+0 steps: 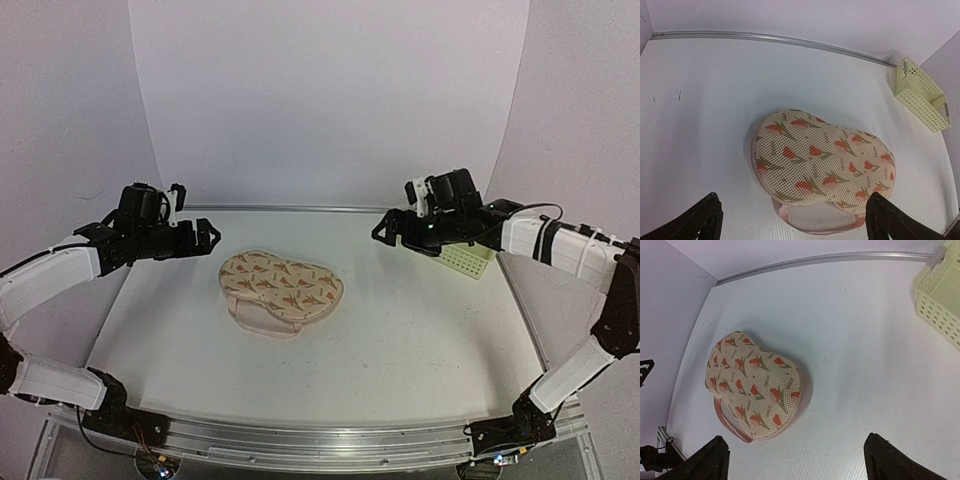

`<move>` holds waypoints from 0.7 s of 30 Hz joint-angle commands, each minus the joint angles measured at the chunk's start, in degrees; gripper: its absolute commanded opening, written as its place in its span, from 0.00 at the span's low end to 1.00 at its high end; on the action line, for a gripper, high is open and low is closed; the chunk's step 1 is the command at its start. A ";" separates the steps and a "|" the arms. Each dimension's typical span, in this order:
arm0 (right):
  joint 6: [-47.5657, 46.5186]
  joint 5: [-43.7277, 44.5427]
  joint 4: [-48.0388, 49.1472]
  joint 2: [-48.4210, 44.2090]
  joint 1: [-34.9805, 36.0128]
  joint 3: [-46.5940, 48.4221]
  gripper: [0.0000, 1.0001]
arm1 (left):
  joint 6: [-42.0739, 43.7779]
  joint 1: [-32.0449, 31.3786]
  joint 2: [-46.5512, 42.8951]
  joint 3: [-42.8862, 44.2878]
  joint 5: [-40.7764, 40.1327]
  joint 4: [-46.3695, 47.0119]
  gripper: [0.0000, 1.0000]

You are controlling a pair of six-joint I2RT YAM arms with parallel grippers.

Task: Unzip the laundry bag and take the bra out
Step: Pick up the laundry bag from the center of the board.

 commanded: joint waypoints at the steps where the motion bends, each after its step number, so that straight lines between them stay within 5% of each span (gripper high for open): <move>1: 3.19 -4.57 6.55 3.14 0.27 -0.34 0.93 | -1.23 0.17 0.17 1.18 1.87 0.57 0.99; 21: 12.59 -13.09 10.92 23.95 0.33 8.81 0.79 | -10.37 0.09 0.48 -4.84 9.31 2.89 0.97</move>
